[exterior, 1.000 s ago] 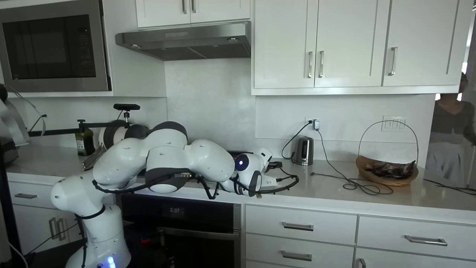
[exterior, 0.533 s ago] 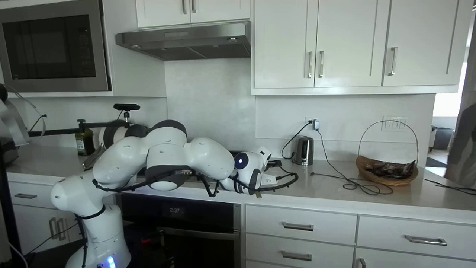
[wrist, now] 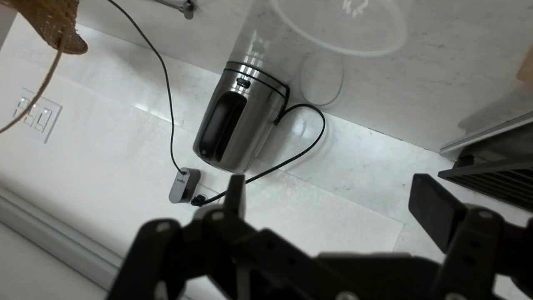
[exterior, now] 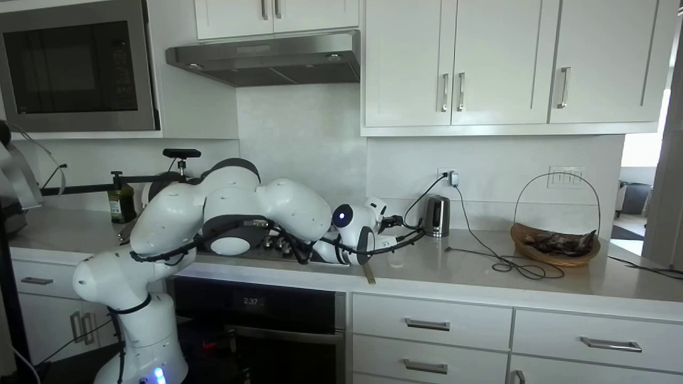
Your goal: Empty the cup into the pot
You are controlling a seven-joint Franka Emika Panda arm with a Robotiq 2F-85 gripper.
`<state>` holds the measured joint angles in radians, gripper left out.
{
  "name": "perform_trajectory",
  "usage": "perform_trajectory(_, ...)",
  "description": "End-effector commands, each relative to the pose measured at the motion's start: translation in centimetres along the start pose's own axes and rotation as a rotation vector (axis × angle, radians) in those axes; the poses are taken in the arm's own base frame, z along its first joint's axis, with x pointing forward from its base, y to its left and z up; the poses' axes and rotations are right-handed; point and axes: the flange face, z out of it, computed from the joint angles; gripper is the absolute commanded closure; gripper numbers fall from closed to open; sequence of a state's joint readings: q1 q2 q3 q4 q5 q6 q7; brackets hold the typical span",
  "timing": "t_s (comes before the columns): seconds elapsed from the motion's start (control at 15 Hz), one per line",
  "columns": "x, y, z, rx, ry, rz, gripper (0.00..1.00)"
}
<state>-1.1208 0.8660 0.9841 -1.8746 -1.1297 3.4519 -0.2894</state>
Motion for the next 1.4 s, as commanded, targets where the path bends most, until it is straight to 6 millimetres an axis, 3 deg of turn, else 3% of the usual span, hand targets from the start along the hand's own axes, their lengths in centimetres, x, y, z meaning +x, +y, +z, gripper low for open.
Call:
perform_trajectory(0.0,3.2,-0.6,-2.7,-0.012,-0.076,-0.1,0.0)
perform_trajectory(0.53,7.5,-3.1,-7.2,-0.046,-0.235,-0.295,0.0)
perform_trajectory(0.73,8.5,-5.1,-8.7,-0.055,-0.288,-0.338,0.0)
perform_trajectory(0.87,8.9,-6.5,-9.0,-0.046,-0.304,-0.338,0.0)
perform_trajectory(0.93,8.4,-4.9,-7.6,-0.029,-0.255,-0.328,0.0)
perform_trajectory(1.13,8.8,-6.3,-8.2,-0.026,-0.284,-0.34,0.0)
perform_trajectory(1.33,8.6,-6.3,-8.3,-0.028,-0.292,-0.339,0.0)
